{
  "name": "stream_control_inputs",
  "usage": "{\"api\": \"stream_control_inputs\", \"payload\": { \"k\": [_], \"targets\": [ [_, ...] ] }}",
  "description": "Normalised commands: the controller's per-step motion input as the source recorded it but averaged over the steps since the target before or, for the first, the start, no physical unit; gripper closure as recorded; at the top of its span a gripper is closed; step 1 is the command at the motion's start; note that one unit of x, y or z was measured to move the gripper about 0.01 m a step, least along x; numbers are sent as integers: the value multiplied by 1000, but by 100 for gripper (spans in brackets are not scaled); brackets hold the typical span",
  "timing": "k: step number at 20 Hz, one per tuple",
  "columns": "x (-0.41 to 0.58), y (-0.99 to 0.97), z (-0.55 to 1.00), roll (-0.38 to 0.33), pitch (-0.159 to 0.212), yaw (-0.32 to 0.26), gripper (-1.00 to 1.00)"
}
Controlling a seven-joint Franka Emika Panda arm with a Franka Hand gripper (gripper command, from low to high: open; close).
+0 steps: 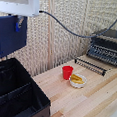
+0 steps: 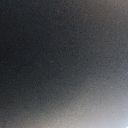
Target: Gently maneuver your gripper in the book's direction. Confidently hold the book by angling your gripper properly. Relocate the book to the caddy. Pinpoint the back pocket of the caddy and set the book down inside it.
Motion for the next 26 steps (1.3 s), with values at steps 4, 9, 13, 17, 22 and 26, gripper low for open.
{"api": "stream_control_inputs", "payload": {
  "k": [4, 9, 13, 17, 22, 26],
  "targets": [
    [416, 574, 109, -4, 55, -102, 100],
    [258, 428, 26, 0, 20, -207, 100],
    [186, 393, 0, 0, 26, -232, 100],
    [166, 426, 0, 0, 29, -218, 100],
    [255, 231, 0, 0, 51, -131, -100],
    [129, -186, 66, 3, 119, -14, -100]
  ]
}}
